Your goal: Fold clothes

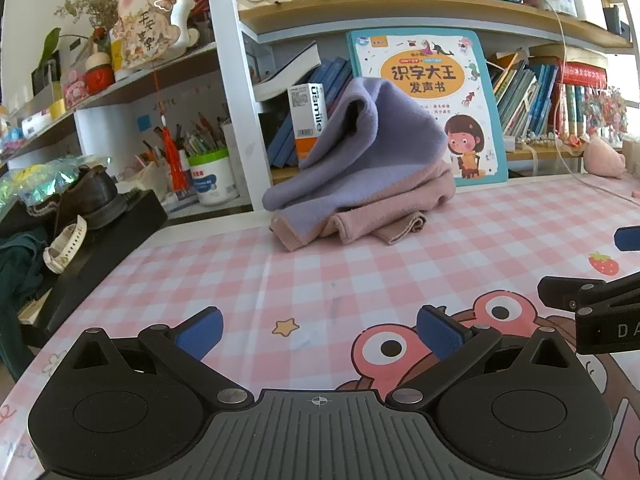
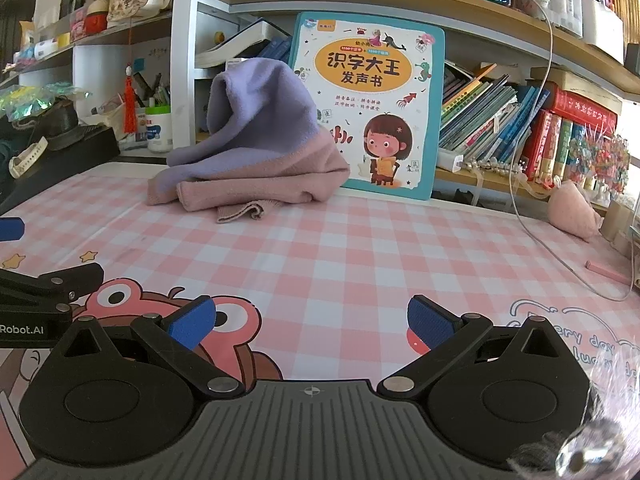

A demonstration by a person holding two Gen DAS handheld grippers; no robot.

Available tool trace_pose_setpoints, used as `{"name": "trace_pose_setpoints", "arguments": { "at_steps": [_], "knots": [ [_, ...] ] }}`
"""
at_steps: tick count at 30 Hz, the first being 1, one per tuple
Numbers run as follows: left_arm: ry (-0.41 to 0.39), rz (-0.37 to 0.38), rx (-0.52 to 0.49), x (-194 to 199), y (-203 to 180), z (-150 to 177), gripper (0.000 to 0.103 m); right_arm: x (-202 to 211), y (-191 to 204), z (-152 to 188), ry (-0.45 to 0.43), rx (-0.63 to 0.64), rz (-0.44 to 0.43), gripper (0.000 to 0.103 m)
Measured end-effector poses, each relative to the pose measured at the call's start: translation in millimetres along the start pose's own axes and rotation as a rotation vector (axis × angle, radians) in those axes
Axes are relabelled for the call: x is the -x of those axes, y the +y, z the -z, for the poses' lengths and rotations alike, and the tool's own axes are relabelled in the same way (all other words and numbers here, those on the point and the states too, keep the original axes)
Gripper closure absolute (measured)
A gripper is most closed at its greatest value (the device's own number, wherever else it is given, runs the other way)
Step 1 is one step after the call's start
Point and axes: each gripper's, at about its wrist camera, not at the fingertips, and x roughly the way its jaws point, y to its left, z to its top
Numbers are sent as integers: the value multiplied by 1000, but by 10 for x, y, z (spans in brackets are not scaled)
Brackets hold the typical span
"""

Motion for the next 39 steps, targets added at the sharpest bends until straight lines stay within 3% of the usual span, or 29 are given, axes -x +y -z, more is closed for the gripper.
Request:
{"name": "trace_pose_setpoints", "arguments": {
  "at_steps": [39],
  "knots": [
    [6, 11, -1, -8, 11, -4, 0, -9, -6, -12, 12, 8, -3, 0]
  ]
}}
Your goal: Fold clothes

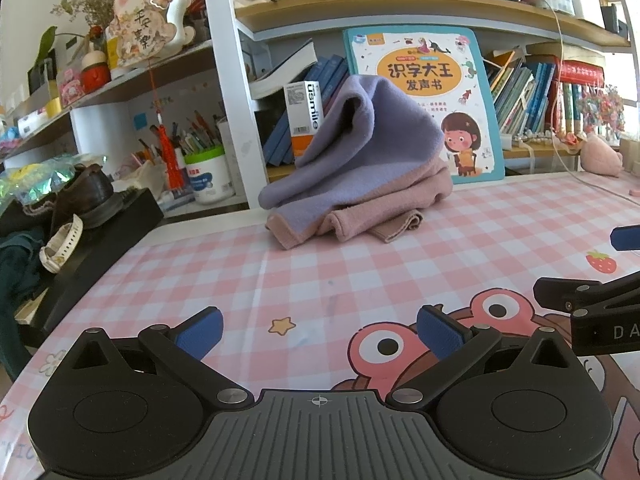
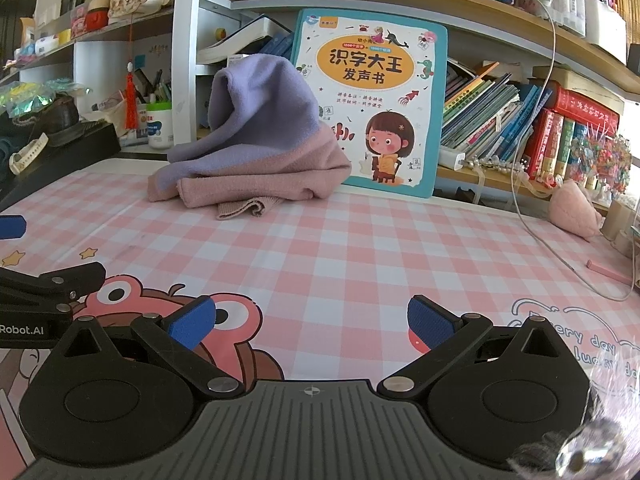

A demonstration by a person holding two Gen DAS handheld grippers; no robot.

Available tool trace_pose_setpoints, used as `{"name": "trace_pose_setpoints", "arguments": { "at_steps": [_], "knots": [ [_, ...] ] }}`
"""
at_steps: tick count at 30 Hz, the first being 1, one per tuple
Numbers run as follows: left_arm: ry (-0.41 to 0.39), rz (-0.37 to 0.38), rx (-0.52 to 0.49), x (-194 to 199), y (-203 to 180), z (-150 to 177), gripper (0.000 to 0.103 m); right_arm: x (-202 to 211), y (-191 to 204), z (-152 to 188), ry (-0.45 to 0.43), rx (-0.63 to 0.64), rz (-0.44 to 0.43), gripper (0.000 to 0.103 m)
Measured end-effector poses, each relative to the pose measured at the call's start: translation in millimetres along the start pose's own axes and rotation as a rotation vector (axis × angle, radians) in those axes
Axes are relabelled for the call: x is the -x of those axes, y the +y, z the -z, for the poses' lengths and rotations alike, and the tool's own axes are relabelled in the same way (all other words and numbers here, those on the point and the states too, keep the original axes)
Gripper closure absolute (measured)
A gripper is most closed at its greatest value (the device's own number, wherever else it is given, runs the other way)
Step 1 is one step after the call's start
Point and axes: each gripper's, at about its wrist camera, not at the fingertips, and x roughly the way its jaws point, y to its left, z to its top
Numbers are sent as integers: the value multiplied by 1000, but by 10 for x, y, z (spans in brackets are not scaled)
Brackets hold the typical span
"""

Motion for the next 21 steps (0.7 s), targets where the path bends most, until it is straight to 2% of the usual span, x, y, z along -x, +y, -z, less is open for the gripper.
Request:
{"name": "trace_pose_setpoints", "arguments": {
  "at_steps": [10, 17, 21],
  "knots": [
    [4, 27, -16, -8, -31, 3, 0, -4, 4, 2, 4, 7, -5, 0],
    [7, 51, 40, -14, 63, 21, 0, -9, 37, 8, 8, 26, -13, 0],
    [18, 62, 29, -37, 42, 15, 0, -19, 64, 11, 13, 45, -23, 0]
  ]
}}
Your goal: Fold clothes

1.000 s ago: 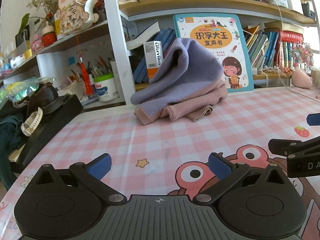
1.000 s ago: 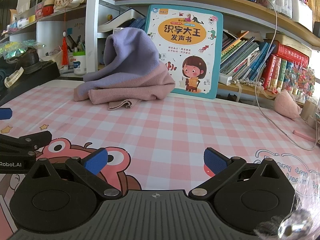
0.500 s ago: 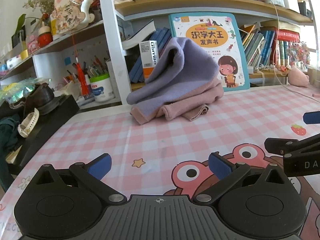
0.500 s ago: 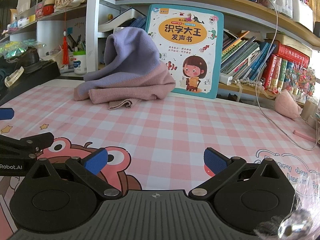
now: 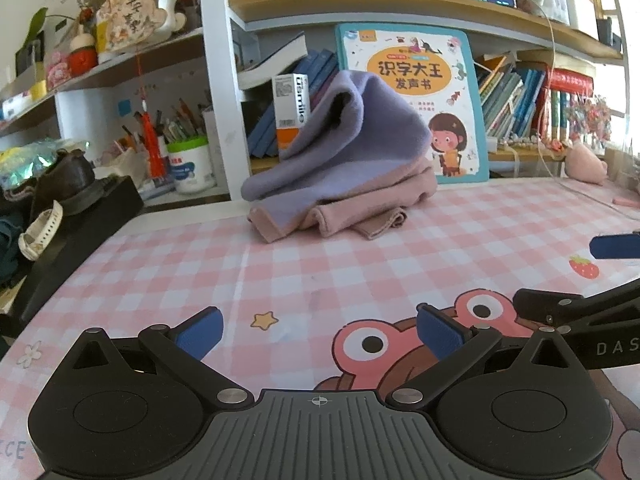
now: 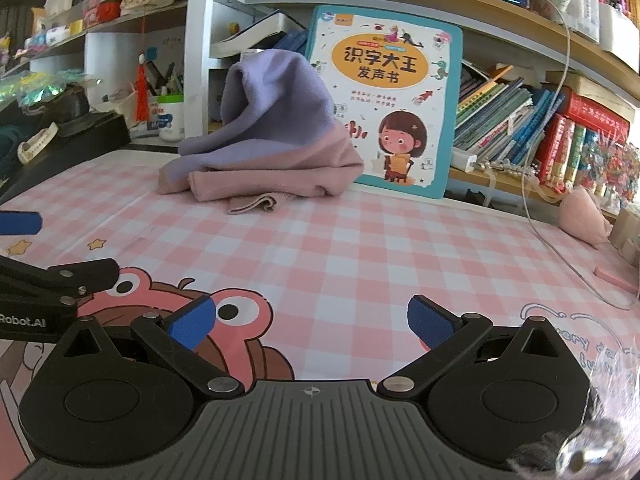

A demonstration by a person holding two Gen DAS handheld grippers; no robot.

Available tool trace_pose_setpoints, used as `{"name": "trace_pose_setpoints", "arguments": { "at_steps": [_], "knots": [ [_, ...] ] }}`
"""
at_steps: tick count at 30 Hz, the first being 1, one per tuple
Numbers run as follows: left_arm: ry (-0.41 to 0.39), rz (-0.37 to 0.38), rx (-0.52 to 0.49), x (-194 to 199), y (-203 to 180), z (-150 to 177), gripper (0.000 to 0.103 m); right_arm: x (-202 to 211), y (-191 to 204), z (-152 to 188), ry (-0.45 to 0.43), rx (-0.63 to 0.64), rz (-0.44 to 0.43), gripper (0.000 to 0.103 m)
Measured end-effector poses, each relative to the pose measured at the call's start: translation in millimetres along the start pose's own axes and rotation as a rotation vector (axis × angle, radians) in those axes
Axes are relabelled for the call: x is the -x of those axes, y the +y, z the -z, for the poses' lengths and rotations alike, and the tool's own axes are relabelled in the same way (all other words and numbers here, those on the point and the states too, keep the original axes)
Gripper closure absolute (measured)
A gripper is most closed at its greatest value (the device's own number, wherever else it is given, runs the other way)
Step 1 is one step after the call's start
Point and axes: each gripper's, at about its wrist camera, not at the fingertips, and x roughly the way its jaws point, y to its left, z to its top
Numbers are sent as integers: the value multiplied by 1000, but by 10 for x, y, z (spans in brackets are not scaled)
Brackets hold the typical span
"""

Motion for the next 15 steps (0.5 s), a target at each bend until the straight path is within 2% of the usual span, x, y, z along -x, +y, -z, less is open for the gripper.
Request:
{"name": "trace_pose_setpoints", "arguments": {
  "at_steps": [4, 10, 15],
  "knots": [
    [0, -33, -25, 8, -53, 3, 0, 8, 18, 3, -5, 9, 14, 0],
    [-4, -69, -36, 21, -78, -1, 0, 14, 54, 6, -9, 36, -12, 0],
    [10, -17, -10, 1, -20, -4, 0, 26, 54, 9, -9, 43, -53, 1]
  ]
}}
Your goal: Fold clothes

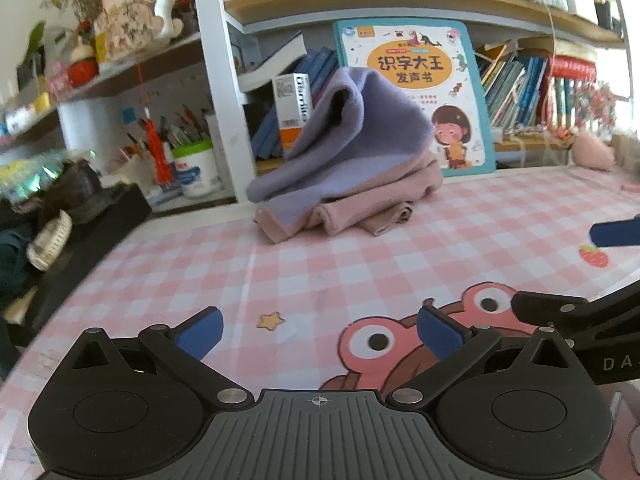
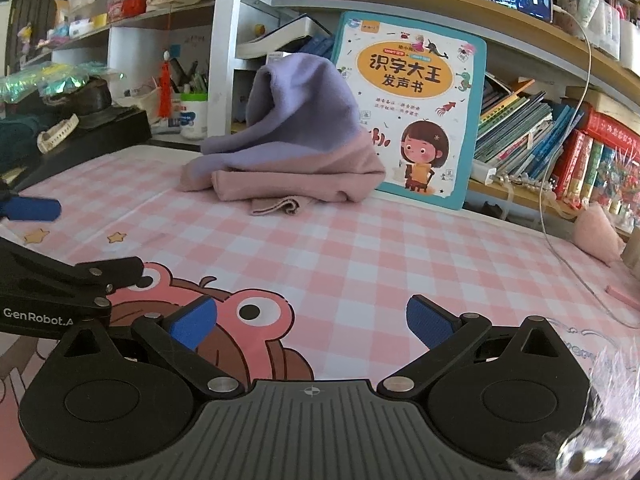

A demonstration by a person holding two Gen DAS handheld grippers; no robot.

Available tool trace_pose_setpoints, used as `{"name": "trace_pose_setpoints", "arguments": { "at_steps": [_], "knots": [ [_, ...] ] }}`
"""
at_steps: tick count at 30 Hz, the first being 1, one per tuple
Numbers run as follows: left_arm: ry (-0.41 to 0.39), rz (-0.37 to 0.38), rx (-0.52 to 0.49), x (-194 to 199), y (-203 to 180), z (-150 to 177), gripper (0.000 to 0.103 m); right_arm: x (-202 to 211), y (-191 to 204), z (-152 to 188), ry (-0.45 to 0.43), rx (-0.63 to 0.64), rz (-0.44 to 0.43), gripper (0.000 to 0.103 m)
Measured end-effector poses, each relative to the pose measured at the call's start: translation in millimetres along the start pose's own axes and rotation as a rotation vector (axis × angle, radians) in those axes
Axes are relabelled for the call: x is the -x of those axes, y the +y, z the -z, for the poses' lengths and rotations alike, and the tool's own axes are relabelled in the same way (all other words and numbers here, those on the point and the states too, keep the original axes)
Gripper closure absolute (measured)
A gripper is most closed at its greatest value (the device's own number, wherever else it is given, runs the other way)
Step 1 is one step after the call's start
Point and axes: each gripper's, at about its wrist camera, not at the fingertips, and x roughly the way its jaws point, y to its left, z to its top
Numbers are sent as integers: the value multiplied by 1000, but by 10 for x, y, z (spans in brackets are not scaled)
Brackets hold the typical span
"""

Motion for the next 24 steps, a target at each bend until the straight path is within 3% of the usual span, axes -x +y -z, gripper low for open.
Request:
{"name": "trace_pose_setpoints", "arguments": {
  "at_steps": [7, 11, 16, 19, 24],
  "knots": [
    [-15, 110, 83, -5, 195, 5, 0, -8, -15, 9, 31, -1, -46, 1],
    [-63, 87, 42, -11, 319, -152, 0, -16, 55, -47, 41, 113, -12, 1],
    [-120, 49, 42, -115, 507, -422, 0, -75, 131, -264, -14, 288, 26, 1],
    [-153, 46, 77, -222, 616, -525, 0, -243, 172, -411, -54, 372, 48, 1],
    [-103, 74, 216, -473, 812, -493, 0, -653, 226, -657, -105, 441, 69, 1]
  ]
}}
